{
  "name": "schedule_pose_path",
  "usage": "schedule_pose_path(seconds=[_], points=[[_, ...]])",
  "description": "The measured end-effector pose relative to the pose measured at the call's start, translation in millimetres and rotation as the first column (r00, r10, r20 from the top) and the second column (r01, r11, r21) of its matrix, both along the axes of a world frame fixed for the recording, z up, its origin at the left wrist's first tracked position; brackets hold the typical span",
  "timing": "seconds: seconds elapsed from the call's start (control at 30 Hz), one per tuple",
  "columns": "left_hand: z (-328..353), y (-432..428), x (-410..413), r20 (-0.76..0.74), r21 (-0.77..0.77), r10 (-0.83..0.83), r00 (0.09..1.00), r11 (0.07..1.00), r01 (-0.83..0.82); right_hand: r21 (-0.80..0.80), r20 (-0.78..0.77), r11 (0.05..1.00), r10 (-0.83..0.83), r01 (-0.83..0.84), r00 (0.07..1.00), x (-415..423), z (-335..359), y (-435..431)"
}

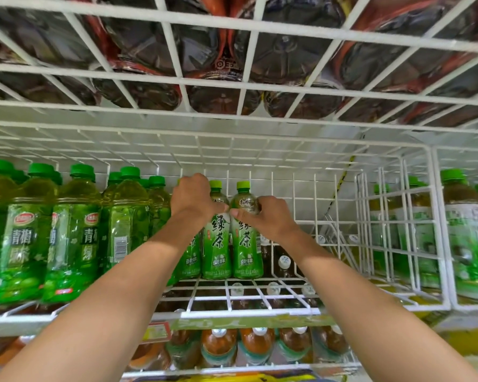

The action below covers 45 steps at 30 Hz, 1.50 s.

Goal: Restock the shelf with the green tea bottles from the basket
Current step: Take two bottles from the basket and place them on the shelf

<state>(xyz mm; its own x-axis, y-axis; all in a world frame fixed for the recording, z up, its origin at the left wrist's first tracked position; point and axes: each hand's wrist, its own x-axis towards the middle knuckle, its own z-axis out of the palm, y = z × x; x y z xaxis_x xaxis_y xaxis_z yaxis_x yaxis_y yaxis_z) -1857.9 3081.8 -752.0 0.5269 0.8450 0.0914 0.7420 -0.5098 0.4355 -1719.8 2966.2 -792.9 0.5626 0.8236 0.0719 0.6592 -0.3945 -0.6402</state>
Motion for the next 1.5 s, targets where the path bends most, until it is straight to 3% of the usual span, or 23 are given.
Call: schedule_pose_path(seconds=[0.2,0.47,0.63,0.73,0.9,1.2,1.5], points=[[-4,-6,-7,-0.023,0.076,-0.036,0.999,0.996,0.037,0.001,-0.057,0.999,-0.048,0.048,0.997,-11,6,-5],[12,-16,-21,0.071,-0.063,-0.117,0.991,0.991,0.122,-0.118,-0.118,0.990,-0.093,0.079,0.989,-22,19,-8],[40,-27,-49,0.030,0.000,-0.273,0.962,0.962,0.273,-0.157,0.051,0.988,0.010,-0.002,0.999,-37,56,-28],[56,-44,-67,-0.121,0.080,-0.346,0.930,0.931,0.357,-0.243,0.221,0.968,0.123,-0.068,0.967,-46,79,-41],[75,-78,-96,-0.316,0.121,-0.395,0.863,0.885,0.449,-0.347,0.373,0.931,0.245,-0.111,0.895,-69,106,-68],[84,-138,-138,-0.402,0.225,-0.366,0.839,0.849,0.478,-0.309,0.479,0.942,0.275,-0.133,0.834,-110,119,-137],[60,-189,-176,-0.306,0.336,-0.448,0.840,0.775,0.535,-0.156,0.484,0.969,0.245,-0.192,0.840,-136,99,-223]])
